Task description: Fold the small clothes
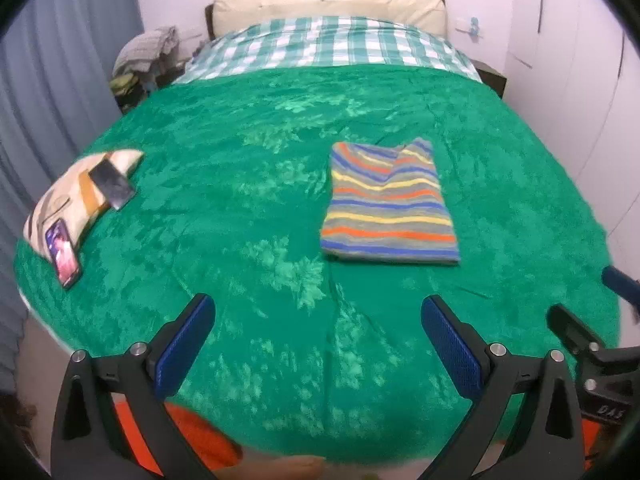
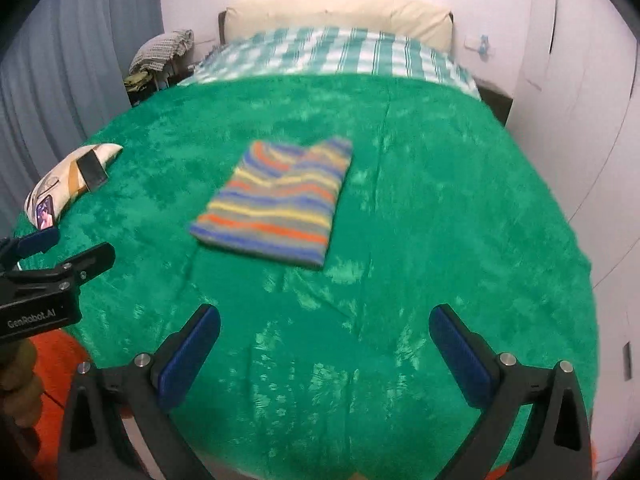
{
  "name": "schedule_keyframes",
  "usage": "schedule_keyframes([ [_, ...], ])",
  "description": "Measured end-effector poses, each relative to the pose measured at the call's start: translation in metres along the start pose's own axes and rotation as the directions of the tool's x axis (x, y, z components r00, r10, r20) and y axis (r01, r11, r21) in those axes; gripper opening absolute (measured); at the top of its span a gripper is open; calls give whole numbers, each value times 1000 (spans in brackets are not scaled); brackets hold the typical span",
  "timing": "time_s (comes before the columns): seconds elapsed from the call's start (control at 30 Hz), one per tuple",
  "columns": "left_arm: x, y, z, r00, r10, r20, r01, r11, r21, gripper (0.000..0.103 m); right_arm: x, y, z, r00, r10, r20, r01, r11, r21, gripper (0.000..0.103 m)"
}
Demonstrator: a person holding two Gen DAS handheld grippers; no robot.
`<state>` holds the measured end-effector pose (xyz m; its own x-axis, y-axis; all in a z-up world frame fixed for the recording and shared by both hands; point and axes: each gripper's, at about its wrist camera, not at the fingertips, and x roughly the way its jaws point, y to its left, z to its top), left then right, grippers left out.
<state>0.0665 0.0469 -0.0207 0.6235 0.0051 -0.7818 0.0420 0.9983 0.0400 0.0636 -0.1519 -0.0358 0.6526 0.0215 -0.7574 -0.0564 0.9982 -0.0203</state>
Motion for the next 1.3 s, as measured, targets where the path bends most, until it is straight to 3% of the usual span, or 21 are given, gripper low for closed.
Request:
schedule_keyframes([
  [0.3, -34, 7, -12, 1000, 14, 24, -13, 1000, -24, 103, -62, 5, 6, 998, -1, 67, 2, 1000, -13, 103],
  [0.67, -38, -13, -15, 1000, 13, 22, -13, 1000, 8, 103, -79, -7, 1, 995, -66, 69, 67, 998, -16, 103],
  [1.3, -48, -17, -12, 998, 32, 50, -32, 999, 5, 103, -89, -9, 1, 995, -64, 80, 65, 998, -10, 103],
])
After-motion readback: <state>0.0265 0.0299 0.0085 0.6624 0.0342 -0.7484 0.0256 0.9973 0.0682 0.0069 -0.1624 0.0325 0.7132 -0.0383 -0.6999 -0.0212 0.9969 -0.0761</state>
